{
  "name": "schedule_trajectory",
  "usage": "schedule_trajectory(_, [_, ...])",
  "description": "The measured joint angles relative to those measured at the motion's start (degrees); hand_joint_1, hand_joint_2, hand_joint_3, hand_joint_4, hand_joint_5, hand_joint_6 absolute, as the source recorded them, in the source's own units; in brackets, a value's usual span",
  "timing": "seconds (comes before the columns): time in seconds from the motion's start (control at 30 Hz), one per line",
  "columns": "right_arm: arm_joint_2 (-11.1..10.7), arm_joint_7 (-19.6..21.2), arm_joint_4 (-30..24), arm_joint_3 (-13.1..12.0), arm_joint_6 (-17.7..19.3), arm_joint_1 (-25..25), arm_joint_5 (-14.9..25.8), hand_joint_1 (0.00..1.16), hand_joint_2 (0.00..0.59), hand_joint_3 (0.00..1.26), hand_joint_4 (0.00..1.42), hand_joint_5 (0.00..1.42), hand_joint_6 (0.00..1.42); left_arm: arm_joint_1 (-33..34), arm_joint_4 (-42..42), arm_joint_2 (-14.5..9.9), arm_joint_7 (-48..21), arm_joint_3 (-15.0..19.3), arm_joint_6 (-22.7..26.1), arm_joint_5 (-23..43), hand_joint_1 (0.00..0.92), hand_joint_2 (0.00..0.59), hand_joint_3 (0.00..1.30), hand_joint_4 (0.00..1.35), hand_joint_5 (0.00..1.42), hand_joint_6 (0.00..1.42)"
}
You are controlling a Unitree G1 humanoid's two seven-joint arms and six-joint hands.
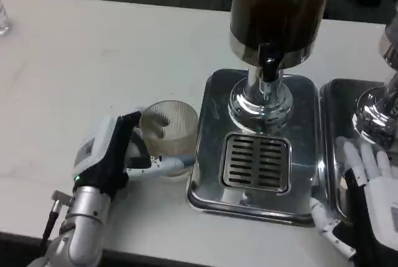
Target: Grasp the cup under the faucet to collect the drink, then remove the cup.
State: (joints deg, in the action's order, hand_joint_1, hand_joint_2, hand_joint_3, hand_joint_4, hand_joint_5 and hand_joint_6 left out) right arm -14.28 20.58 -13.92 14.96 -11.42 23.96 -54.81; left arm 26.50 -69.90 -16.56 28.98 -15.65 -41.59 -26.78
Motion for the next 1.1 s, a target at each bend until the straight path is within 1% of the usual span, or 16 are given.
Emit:
schedule_trajectory(0.1, [0.02, 0.00, 0.02, 0.00, 0.02, -0.23, 0.02, 0.25, 0.461, 0.05, 0.00, 0.00, 0.06, -0.29, 0.00, -0.06, 2.75, -0.44, 0.32, -1.00, 0.765, 0.000, 0.87, 1.03, 1.16, 1.22])
schedule_trajectory(0.2, [0.03, 0.00, 0.06, -0.02, 0.04, -0.43, 0.12, 0.24, 0.454, 0.05, 0.00, 0.00, 0.07, -0.51, 0.02, -0.12, 5.47, -0.86, 0.52, -2.03, 0.753, 0.000, 0.91, 1.07, 1.20, 1.26])
schedule_trajectory(0.4, [0.15, 0.00, 0.20, -0.04, 0.04, -0.57, 0.16, 0.24, 0.453, 0.05, 0.00, 0.00, 0.07, -1.07, 0.06, -0.25, 8.87, -1.02, 0.65, -3.34, 0.742, 0.000, 0.93, 1.09, 1.20, 1.28])
schedule_trajectory(0.6, [0.17, 0.02, 0.28, -0.19, 0.10, -0.85, 0.17, 0.24, 0.453, 0.05, 0.00, 0.00, 0.08, -1.10, 0.21, -0.51, 9.49, -0.97, 0.65, -3.34, 0.726, 0.000, 0.93, 1.10, 1.22, 1.30])
schedule_trajectory(0.73, [0.19, 0.04, 0.32, -0.27, 0.14, -1.10, 0.18, 0.24, 0.453, 0.05, 0.00, 0.00, 0.08, -1.11, 1.09, -0.52, 9.68, -0.91, 0.48, -3.33, 0.700, 0.000, 0.92, 1.09, 1.21, 1.29])
schedule_trajectory(0.87, [0.20, 0.12, 0.32, -0.37, 0.15, -1.10, 0.16, 0.24, 0.453, 0.05, 0.00, 0.00, 0.08, -1.19, 2.66, -0.55, 9.83, -0.82, -0.51, -3.33, 0.695, 0.000, 0.92, 1.08, 1.20, 1.29])
schedule_trajectory(1.0, [0.22, 0.19, 0.32, -0.70, 0.14, -1.11, 0.16, 0.24, 0.453, 0.05, 0.00, 0.00, 0.08, -1.19, 5.99, -0.56, 9.82, -0.84, -2.74, -3.35, 0.679, 0.000, 0.91, 1.08, 1.20, 1.29])
schedule_trajectory(1.1, [0.26, 0.19, 0.31, -0.79, 0.12, -1.09, 0.16, 0.24, 0.453, 0.05, 0.00, 0.00, 0.08, -1.19, 7.02, -0.55, 9.81, -1.02, -3.07, -3.78, 0.677, 0.000, 0.90, 1.07, 1.20, 1.29])
